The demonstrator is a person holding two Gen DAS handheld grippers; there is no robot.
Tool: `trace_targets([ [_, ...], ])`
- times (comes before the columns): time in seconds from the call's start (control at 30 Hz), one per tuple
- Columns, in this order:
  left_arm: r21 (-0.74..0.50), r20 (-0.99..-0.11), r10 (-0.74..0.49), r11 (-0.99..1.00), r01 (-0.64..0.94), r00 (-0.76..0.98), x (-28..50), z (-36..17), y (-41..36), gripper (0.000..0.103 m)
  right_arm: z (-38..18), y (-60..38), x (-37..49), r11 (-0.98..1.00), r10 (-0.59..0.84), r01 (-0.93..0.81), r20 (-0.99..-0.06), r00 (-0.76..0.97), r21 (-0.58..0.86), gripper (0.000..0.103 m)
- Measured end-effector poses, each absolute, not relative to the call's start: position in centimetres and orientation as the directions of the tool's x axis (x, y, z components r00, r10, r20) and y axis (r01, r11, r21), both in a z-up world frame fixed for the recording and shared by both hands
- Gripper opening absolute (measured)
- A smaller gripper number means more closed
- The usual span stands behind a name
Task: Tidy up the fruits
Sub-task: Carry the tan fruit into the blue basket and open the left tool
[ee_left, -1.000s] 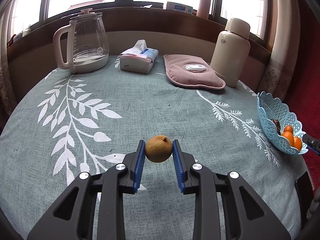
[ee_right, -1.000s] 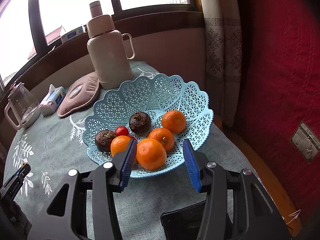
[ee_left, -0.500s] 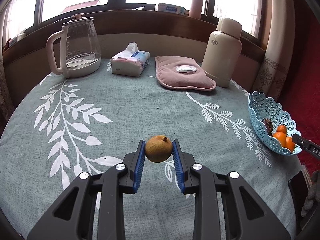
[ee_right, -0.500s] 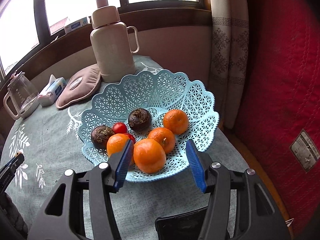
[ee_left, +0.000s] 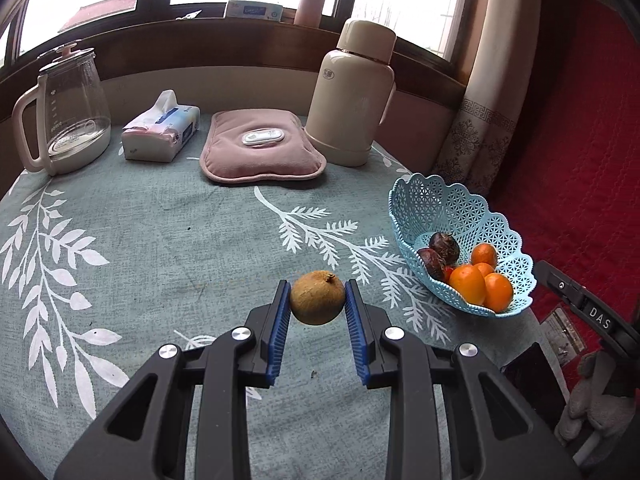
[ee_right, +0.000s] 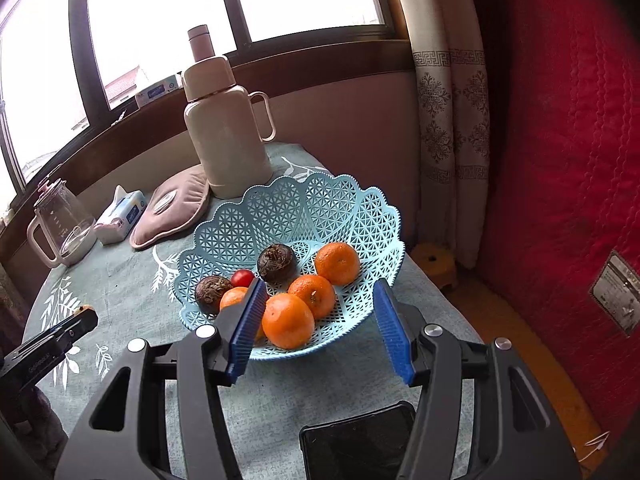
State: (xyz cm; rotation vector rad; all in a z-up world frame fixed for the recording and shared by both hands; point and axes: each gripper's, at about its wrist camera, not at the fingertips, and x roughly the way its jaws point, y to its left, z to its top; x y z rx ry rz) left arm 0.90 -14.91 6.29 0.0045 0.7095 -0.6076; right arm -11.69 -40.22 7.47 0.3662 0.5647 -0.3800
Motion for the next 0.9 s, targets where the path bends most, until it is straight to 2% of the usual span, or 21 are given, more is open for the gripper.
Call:
trace_targets([
  [0.3, -0.194, -0.596, -0.595, 0.758, 0.623, 0.539, 0.2, 7.3, -20.0, 0.028, 7.3, -41.3, -12.4, 0.853, -0.226, 0.440, -0.562, 0.796, 0.280, 0.057],
  [0.9, -0.200, -0.608, -0.654, 0.675, 0.711, 0.449, 0.5, 6.1, -25.8, 0.028, 7.2, -42.3, -12.7, 0.838, -0.213, 0.446, -0.563, 0.798, 0.315, 0.058],
])
